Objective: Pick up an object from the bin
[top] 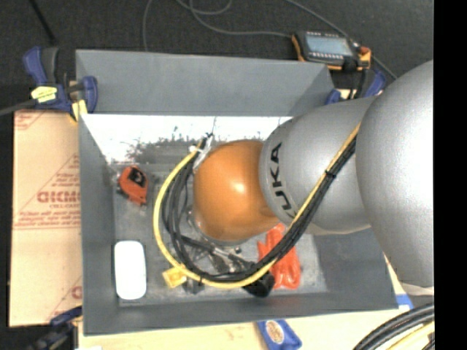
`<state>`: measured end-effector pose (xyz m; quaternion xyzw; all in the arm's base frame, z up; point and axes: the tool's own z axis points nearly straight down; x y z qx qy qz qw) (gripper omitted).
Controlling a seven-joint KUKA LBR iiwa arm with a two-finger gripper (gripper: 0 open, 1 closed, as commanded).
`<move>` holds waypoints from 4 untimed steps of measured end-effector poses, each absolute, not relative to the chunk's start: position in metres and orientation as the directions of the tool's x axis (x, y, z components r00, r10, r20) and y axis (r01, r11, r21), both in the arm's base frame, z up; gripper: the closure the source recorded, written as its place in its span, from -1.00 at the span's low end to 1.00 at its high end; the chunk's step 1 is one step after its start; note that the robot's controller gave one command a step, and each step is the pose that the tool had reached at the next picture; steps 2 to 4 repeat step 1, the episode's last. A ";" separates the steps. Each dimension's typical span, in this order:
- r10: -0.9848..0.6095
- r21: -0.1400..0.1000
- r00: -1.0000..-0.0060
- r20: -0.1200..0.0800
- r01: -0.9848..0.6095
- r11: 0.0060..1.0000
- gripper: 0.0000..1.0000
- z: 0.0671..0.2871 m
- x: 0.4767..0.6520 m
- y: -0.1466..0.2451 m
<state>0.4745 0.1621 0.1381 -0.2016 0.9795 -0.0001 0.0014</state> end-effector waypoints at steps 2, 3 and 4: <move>-0.394 -0.001 -0.919 -0.004 -0.394 0.919 1.00 0.143 0.475 0.162; -0.394 -0.001 -0.919 -0.004 -0.394 0.919 1.00 0.143 0.475 0.162; -0.394 -0.001 -0.919 -0.004 -0.394 0.919 1.00 0.143 0.475 0.162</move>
Offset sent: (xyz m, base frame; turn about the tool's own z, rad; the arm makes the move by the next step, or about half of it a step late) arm 0.0000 0.0000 0.0282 0.0000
